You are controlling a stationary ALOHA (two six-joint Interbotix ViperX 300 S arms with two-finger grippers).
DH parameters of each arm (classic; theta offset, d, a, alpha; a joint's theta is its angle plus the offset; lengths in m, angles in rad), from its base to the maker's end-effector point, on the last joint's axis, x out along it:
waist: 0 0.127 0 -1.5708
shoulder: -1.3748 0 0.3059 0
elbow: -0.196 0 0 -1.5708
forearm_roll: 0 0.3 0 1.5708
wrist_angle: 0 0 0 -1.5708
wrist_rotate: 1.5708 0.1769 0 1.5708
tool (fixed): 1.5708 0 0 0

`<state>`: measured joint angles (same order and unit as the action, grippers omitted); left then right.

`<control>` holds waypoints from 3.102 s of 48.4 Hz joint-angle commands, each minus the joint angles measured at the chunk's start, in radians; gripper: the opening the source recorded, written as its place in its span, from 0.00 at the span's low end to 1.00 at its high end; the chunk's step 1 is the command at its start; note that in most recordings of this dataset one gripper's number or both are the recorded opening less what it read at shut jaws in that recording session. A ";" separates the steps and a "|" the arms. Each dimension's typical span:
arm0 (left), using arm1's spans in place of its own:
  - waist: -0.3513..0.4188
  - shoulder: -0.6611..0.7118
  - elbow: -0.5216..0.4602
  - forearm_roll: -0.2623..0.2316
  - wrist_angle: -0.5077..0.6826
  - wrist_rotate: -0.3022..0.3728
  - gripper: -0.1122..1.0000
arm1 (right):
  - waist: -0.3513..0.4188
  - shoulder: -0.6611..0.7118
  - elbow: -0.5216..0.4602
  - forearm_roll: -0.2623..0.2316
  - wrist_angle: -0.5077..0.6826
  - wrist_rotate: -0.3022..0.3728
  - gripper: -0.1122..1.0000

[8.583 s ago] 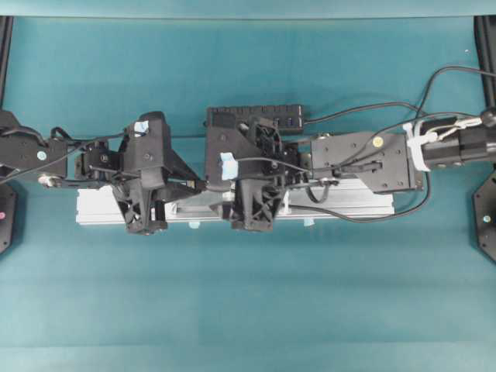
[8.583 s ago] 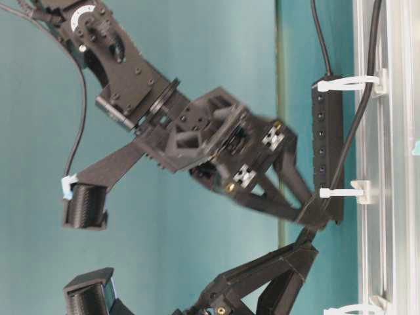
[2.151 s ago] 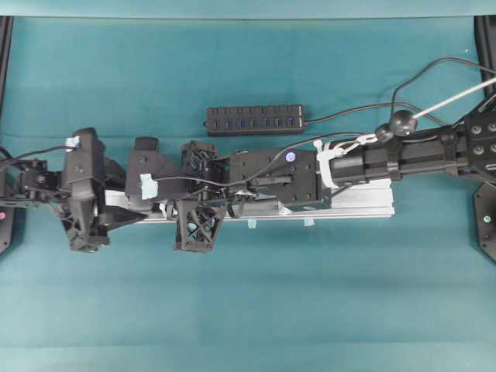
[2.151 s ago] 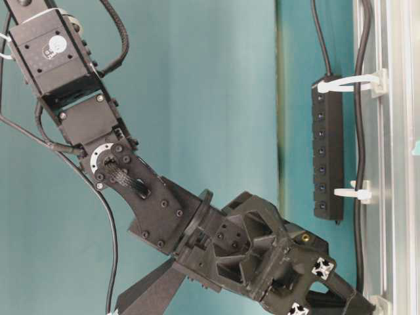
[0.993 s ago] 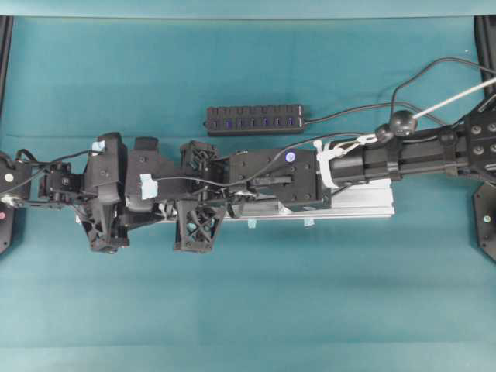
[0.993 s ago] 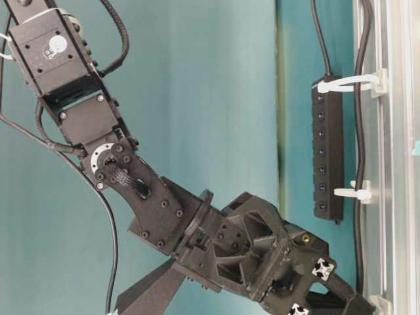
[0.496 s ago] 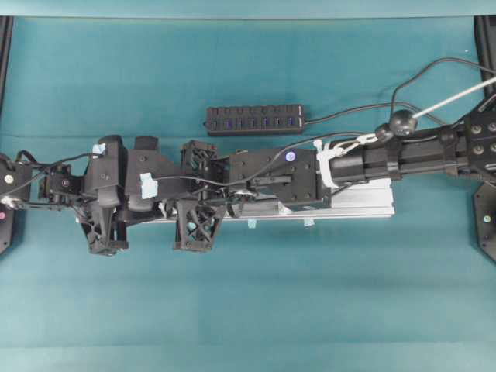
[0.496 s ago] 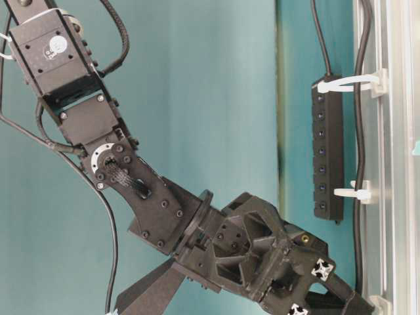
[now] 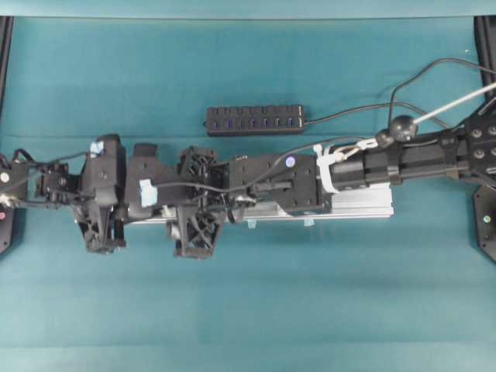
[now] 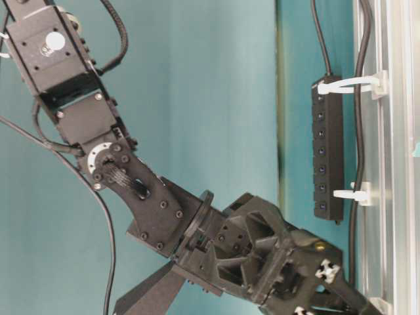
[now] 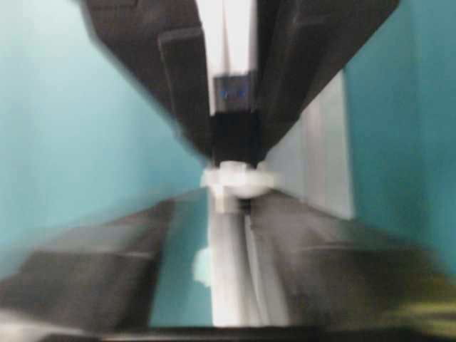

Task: Pass the USB cable through three rings with both arms.

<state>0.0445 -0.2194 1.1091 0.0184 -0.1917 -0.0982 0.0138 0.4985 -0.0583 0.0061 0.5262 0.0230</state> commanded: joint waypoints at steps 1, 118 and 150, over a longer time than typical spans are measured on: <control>-0.005 -0.017 -0.020 0.002 0.031 0.002 0.30 | 0.009 -0.028 -0.012 0.003 0.009 0.003 0.48; -0.021 -0.430 -0.020 0.002 0.330 0.002 0.30 | -0.066 -0.474 0.505 -0.011 -0.051 0.006 0.74; -0.021 -0.462 -0.028 0.002 0.331 -0.003 0.10 | -0.098 -0.632 0.667 -0.009 -0.253 0.008 0.73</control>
<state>0.0245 -0.6826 1.1075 0.0169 0.1442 -0.0997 -0.0828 -0.1104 0.6090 -0.0031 0.2823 0.0230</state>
